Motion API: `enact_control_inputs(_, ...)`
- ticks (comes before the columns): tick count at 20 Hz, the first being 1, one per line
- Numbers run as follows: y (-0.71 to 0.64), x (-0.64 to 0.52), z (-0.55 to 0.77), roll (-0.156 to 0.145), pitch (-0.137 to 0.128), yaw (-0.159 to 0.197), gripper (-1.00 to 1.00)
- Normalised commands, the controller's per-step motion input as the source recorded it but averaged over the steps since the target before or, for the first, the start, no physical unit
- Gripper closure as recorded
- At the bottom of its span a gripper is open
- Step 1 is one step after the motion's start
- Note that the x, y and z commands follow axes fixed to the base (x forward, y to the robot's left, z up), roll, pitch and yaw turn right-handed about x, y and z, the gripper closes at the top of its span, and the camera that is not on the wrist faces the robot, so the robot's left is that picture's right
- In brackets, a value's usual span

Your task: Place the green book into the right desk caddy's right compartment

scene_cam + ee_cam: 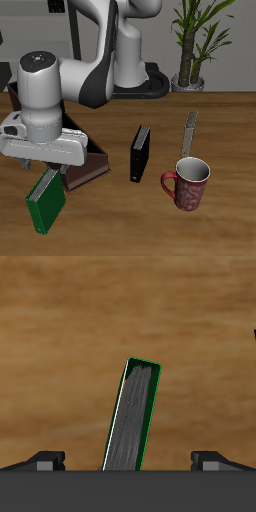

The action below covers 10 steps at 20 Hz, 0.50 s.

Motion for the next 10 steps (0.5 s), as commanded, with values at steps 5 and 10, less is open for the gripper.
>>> enact_control_inputs(5, 0.04, 0.02, -0.22, 0.011, 0.033, -0.018, -1.0)
enact_control_inputs(10, -0.04, 0.06, -0.17, -0.019, 0.039, 0.023, 1.0)
